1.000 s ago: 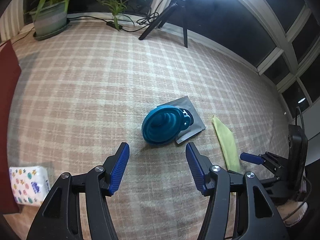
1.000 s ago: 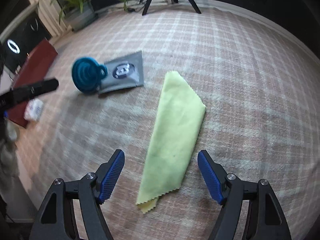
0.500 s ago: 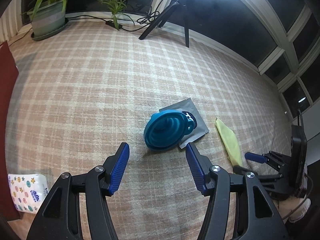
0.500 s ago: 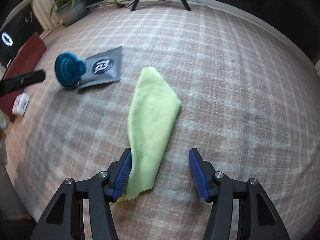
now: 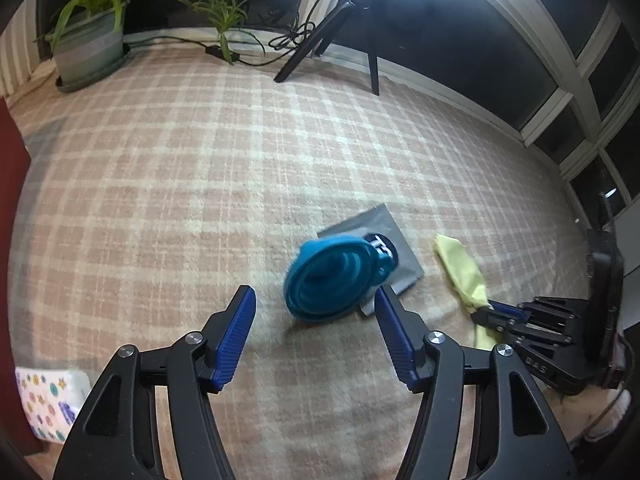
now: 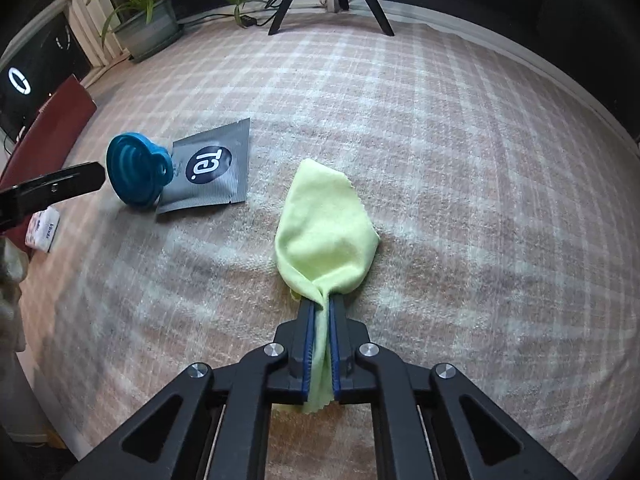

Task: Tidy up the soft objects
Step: 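Lift the cloth with the right gripper while the left gripper grasps the blue silicone funnel, then carry the cloth and the blue funnel over the red box with both grippers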

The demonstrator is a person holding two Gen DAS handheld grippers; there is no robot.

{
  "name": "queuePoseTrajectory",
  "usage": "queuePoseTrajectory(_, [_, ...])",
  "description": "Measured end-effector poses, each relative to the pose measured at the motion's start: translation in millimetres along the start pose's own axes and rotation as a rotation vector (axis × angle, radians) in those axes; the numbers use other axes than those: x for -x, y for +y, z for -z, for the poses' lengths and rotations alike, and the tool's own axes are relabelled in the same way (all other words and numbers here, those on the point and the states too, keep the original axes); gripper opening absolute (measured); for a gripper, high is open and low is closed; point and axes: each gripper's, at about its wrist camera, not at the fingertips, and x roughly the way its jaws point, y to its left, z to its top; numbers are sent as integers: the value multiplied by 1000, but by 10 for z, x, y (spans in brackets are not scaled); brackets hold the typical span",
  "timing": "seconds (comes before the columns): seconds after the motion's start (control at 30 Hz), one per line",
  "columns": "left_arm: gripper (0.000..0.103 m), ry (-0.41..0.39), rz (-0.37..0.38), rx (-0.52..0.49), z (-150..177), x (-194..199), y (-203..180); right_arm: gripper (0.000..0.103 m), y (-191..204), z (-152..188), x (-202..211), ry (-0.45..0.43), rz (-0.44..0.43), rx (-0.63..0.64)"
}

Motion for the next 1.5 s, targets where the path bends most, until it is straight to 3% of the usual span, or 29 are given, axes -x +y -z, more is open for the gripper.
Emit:
queuePoseTrajectory(0.23, [58,8,-16,-21,-53,-172,18,6,47,-72,-9,-2,-11,-11])
queuePoseTrajectory(0.3, [51,10,-21,-28,-77,-225,15,6,23,-82,-30,-3,-9,-9])
queuePoseTrajectory(0.47, [14,28,-18,-35,-106,-334,6,6,-13,-34,-19,-3,-10,-12])
queuePoseTrajectory(0.57, [9,24,-5,-25,-103,-344,25,6,-9,-28,-22,-1,-13,-16])
queuePoseTrajectory(1.13, [8,-65,37,16,-88,142,121,5,-22,3,435,-96,-51,-79])
queuePoseTrajectory(1.5, [8,-168,56,43,-106,742,286,5,527,-282,927,-224,-129,9])
